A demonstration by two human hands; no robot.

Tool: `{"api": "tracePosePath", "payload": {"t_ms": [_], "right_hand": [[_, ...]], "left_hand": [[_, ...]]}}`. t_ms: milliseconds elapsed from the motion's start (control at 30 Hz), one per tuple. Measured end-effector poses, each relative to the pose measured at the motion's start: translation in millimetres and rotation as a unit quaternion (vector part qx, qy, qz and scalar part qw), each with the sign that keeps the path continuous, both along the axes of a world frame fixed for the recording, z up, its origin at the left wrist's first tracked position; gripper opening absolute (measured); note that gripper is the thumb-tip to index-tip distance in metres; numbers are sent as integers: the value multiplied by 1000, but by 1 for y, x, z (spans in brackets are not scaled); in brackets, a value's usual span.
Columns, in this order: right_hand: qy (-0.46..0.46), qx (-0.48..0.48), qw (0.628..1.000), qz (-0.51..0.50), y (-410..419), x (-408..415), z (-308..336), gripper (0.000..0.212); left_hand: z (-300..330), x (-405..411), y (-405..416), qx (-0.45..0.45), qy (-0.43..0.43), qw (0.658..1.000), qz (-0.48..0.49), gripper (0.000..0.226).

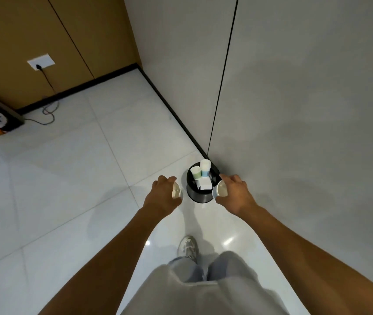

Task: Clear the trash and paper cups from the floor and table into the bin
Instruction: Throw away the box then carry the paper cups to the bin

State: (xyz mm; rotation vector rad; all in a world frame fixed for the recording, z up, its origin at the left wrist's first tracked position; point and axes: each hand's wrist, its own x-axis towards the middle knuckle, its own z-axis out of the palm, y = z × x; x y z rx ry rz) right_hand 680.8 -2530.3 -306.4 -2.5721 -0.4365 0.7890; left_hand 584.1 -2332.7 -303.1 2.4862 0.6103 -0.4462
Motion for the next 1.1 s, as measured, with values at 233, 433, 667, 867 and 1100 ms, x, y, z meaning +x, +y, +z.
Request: {"api": "tracePosePath", "payload": {"t_ms": [233,433,667,867,1100], "right_hand": [[24,-27,999,20,25,105,-12,75],[61,-54,993,88,48,194,-35,77],[44,-70,987,137,92,267,-79,75],[68,-77,989,104,125,306,-161,74],[90,-78,990,77,143,338,-289,76]], "left_hand": [[-18,104,24,-30,32,999,24,69],[-49,161,31,-58,52,989,124,71],[-95,222,52,-83,47,972,216,74],[-175,258,74,-93,48,971,215,71],[-300,299,91,-126,61,966,216,71]]}}
